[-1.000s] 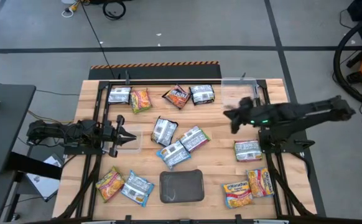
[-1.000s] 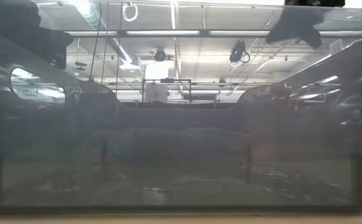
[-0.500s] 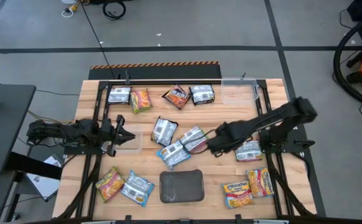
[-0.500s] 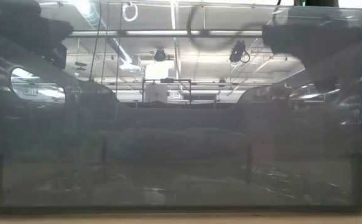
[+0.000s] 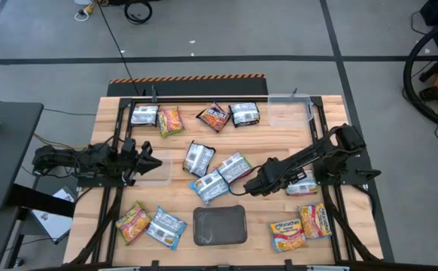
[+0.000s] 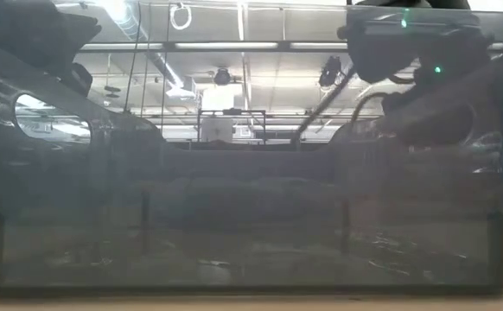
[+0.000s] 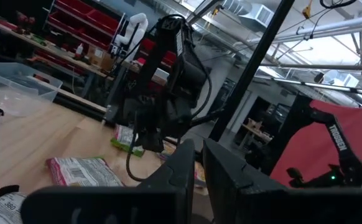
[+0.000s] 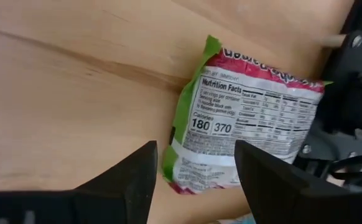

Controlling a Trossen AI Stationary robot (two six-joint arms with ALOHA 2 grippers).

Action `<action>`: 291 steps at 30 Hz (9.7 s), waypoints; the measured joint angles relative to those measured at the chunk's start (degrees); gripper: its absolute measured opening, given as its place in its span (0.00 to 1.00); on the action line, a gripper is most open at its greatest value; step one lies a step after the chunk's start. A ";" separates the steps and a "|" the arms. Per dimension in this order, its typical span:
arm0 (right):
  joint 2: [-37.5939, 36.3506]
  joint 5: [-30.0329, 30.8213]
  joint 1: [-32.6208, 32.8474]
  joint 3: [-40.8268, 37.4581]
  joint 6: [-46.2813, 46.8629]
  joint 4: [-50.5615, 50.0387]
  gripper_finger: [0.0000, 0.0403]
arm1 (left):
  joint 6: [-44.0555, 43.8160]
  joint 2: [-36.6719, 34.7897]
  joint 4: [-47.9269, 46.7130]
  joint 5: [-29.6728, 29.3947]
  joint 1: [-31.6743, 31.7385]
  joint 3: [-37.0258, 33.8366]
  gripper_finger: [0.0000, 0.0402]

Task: Sort Maruchan noodles
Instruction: Put the green noodle pack into the top transparent bin

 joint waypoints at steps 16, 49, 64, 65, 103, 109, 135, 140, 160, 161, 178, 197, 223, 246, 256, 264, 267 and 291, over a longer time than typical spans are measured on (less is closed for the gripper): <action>-1.26 -2.29 0.00 -9.67 4.83 9.06 0.33 | 0.48 0.00 -0.03 0.00 0.02 -0.01 0.10; -33.76 14.22 -54.47 3.38 -55.29 20.77 0.01 | 2.29 0.02 8.31 -8.38 0.02 0.00 0.10; -22.12 5.92 -67.23 3.33 -64.59 26.31 0.02 | 2.07 0.02 8.52 -13.57 0.02 0.00 0.10; -21.48 5.91 -67.41 3.33 -64.36 27.19 0.02 | 2.09 0.02 8.52 -13.96 0.02 0.00 0.10; -25.17 5.14 -60.78 3.33 -63.11 30.77 0.20 | 5.16 0.01 8.50 -16.76 0.02 0.00 0.10; -29.16 5.97 -42.24 3.33 -59.63 30.79 0.20 | 5.05 0.01 9.06 -16.76 0.02 0.00 0.10; -9.89 -6.04 -26.71 -16.09 -36.14 57.29 0.55 | 5.44 0.00 12.79 -16.74 0.02 0.00 0.10; -9.98 -10.98 -27.84 -19.88 -36.07 63.92 0.51 | 4.76 0.01 12.76 -15.71 0.02 0.00 0.10; -9.98 -9.81 -25.18 -23.83 -31.38 76.50 0.08 | 5.12 0.02 12.76 -15.67 0.02 0.00 0.10; -10.01 -9.75 -25.18 -23.77 -31.54 76.60 0.04 | 5.10 0.02 12.75 -15.68 0.02 0.00 0.10; -31.14 7.22 -33.02 7.88 -39.52 20.76 0.01 | -4.09 0.01 12.76 -14.79 0.02 0.01 0.10; -38.24 17.97 -60.84 2.11 -52.97 12.92 0.01 | -6.67 0.00 18.89 -11.80 0.02 0.01 0.10; -23.05 9.22 -65.48 -5.69 -54.76 36.41 0.15 | -6.95 0.00 18.74 -11.61 0.01 0.00 0.10; -38.25 14.67 -26.85 -5.67 -44.97 41.36 0.15 | -9.14 0.02 7.95 -13.73 0.02 0.02 0.10; -25.24 18.56 -13.31 0.66 -42.72 56.09 0.15 | -9.84 2.50 -14.54 -17.65 0.04 7.67 0.09; -16.88 18.53 -13.11 11.82 -54.53 53.65 0.15 | -7.04 17.61 -39.19 -27.63 0.09 21.70 0.07; -15.25 18.53 -13.16 16.00 -57.82 50.18 0.15 | -7.58 24.71 -43.37 -30.33 1.47 24.87 0.08; -17.00 20.09 -12.68 20.91 -58.21 40.01 0.15 | 6.67 81.41 -46.65 -9.20 37.02 46.02 0.40</action>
